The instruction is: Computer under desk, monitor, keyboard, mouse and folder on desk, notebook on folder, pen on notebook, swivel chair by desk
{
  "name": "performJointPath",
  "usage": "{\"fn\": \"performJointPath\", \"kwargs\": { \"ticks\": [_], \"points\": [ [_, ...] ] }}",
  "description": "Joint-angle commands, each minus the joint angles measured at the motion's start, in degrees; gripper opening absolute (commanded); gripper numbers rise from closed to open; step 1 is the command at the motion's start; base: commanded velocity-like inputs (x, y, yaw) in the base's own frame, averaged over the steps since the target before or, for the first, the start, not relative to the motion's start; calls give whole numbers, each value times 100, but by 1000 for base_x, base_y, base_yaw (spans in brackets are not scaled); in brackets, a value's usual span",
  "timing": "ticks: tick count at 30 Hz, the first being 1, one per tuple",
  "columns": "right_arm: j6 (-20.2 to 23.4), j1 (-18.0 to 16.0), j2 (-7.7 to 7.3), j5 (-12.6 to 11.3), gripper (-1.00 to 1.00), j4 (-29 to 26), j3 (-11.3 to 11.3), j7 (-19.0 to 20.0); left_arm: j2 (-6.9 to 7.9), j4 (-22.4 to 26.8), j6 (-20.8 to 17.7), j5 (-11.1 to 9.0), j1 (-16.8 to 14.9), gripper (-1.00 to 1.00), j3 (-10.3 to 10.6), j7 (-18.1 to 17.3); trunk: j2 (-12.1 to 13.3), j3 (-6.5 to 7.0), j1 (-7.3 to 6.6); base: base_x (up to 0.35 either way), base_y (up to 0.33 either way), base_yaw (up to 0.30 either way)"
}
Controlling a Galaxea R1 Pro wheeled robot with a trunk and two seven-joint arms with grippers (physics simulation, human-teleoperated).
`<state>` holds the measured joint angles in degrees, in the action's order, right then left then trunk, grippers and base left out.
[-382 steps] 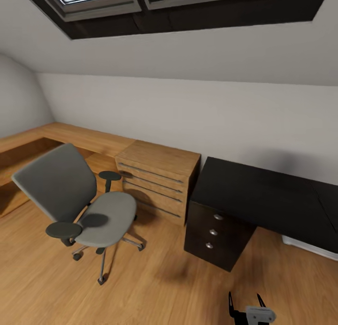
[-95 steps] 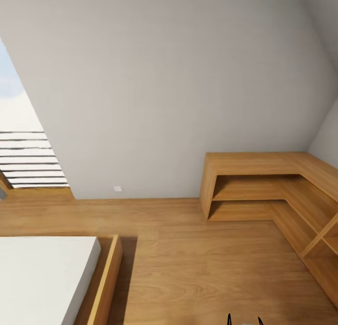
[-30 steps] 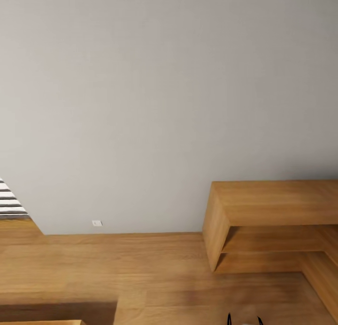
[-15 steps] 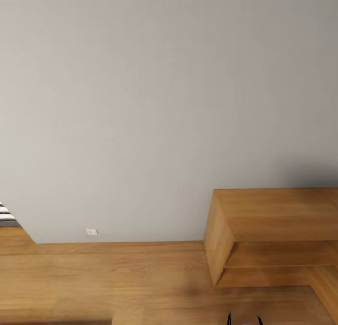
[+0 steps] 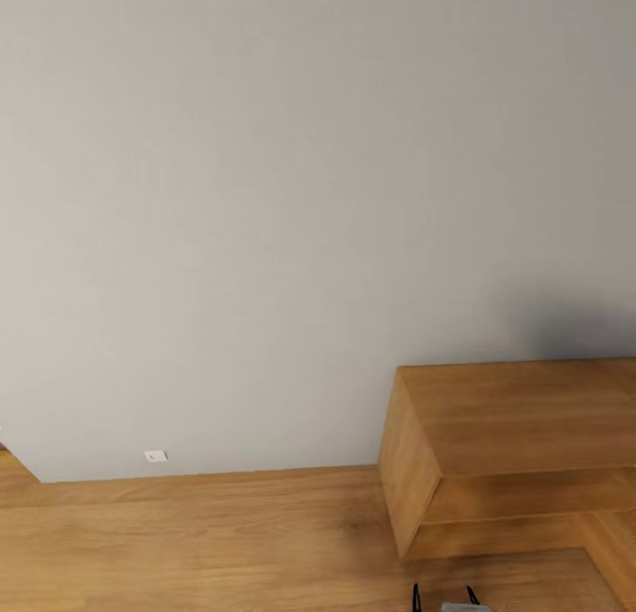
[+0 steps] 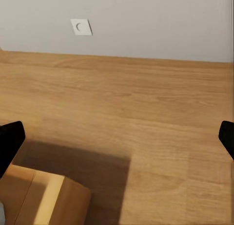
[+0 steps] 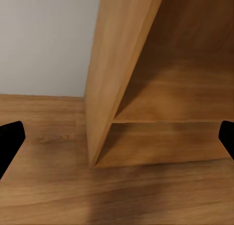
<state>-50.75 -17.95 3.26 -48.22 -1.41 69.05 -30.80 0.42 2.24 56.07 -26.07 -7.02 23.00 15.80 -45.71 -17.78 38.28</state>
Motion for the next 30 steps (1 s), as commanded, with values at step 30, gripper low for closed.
{"fn": "performJointPath", "kwargs": {
  "ticks": [30],
  "points": [
    [-251,1,-448,-65,100,56,64,733,4,5,35,-12,-1,100,47,71,-5,53,1,2,0,-295]
  ]
}}
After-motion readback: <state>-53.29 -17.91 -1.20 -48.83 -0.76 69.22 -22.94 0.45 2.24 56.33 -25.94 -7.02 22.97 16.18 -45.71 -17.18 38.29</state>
